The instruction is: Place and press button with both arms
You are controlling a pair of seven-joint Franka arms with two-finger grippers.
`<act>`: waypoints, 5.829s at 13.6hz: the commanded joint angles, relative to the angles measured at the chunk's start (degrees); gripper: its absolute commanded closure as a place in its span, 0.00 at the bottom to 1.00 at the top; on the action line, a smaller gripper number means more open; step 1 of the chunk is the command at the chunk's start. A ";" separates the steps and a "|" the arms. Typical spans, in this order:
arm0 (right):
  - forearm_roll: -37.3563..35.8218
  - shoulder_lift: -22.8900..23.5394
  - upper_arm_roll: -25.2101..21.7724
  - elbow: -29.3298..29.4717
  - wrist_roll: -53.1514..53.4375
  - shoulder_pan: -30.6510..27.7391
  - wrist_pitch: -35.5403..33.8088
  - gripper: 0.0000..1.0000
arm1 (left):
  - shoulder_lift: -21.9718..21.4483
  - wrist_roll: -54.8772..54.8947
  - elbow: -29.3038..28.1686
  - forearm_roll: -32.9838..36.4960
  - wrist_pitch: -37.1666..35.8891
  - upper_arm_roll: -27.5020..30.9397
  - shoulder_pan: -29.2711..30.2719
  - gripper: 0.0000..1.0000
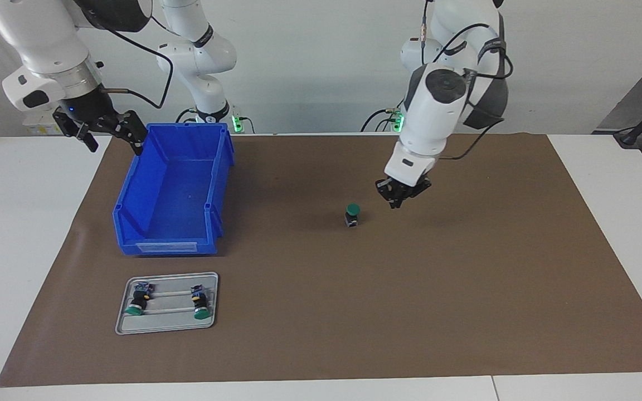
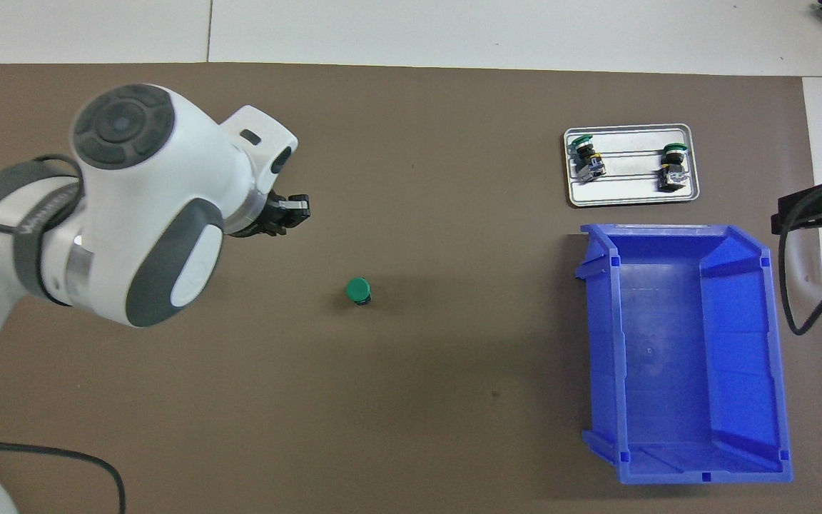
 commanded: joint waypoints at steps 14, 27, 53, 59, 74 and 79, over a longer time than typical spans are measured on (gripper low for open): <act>3.61 -0.28 5.88 -0.36 1.23 0.89 3.70 0.00 | -10.47 23.42 3.66 4.27 -12.96 -0.43 17.30 0.00; 5.19 18.87 6.69 -4.49 29.47 33.13 34.74 0.00 | -13.81 23.16 -3.28 3.03 -8.83 -0.34 17.57 0.00; 0.00 28.63 6.69 -10.82 21.47 37.54 49.34 1.00 | -13.81 23.24 -3.28 3.03 -8.83 -0.43 17.57 0.00; 0.62 24.70 5.38 -8.62 23.23 34.22 47.07 1.00 | -13.81 23.24 -3.28 3.03 -8.83 -0.43 17.57 0.00; 0.88 7.11 5.37 -18.71 -9.72 -2.97 34.99 1.00 | -13.81 23.24 -3.28 3.03 -8.83 -0.43 17.57 0.00; 4.30 2.90 5.28 -28.10 -10.17 -3.77 37.29 1.00 | -13.81 23.24 -3.28 3.03 -8.83 -0.43 17.57 0.00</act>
